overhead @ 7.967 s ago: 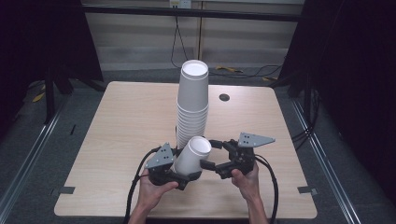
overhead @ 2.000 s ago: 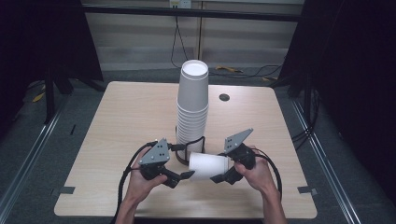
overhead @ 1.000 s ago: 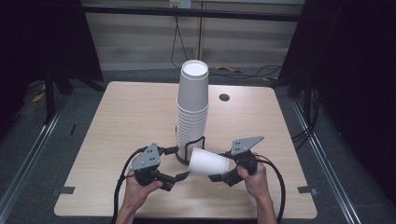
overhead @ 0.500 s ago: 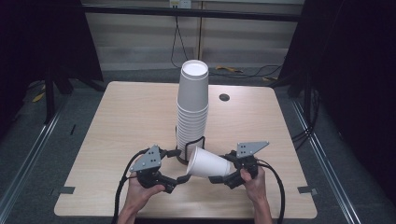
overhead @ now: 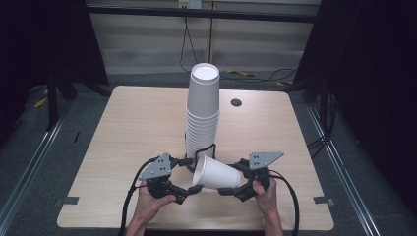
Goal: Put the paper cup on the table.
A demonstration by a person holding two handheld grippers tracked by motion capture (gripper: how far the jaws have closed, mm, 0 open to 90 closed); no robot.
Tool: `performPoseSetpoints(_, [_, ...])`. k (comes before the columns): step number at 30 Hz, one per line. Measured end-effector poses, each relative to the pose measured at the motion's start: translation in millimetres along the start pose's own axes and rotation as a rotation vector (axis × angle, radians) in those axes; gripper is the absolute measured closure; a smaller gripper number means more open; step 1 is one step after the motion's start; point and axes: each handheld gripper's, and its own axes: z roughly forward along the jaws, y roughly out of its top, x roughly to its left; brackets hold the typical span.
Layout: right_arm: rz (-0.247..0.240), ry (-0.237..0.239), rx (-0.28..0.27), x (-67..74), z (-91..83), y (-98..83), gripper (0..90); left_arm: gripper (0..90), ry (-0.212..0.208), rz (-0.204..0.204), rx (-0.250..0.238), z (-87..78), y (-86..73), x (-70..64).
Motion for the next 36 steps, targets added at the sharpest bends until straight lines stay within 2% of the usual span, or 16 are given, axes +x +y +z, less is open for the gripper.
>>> performPoseSetpoints(5, [-0.011, 0.007, 0.015, 0.8, 1.4, 1.8, 22.0, 1.1, 0.008, -0.009, 0.023, 7.2, 1.0, 2.4])
performPoseSetpoints(6, [-0.017, 0.009, 0.016, 1.0, 1.8, 2.4, 21.9, 0.0, -0.001, -0.011, 0.021, 8.7, 1.2, 3.0])
performPoseSetpoints(11, [-0.024, 0.013, 0.030, 1.4, 3.4, 5.0, 22.0, 0.0, -0.023, 0.003, 0.041, 12.7, 3.9, 4.0])
performPoseSetpoints(15, [-0.026, 0.008, 0.040, 1.6, 4.2, 5.4, 22.0, 3.8, -0.054, -0.001, 0.032, 13.8, 4.3, 5.9])
performPoseSetpoints(21, [-0.034, 0.016, 0.049, 2.5, 6.1, 6.7, 22.1, 2.4, -0.082, -0.021, 0.023, 15.8, 3.8, 7.9])
performPoseSetpoints(26, [-0.047, 0.021, 0.055, 3.3, 7.7, 9.0, 22.1, 2.2, -0.095, -0.017, 0.026, 18.2, 6.5, 7.2])
performPoseSetpoints(30, [-0.066, 0.033, 0.048, 4.8, 7.6, 8.5, 22.2, 3.7, -0.121, -0.027, 0.007, 15.5, 7.8, 7.8])
performPoseSetpoints(36, [-0.074, 0.033, 0.054, 5.3, 7.7, 9.4, 22.1, 3.2, -0.107, -0.017, 0.001, 16.2, 9.0, 5.7])
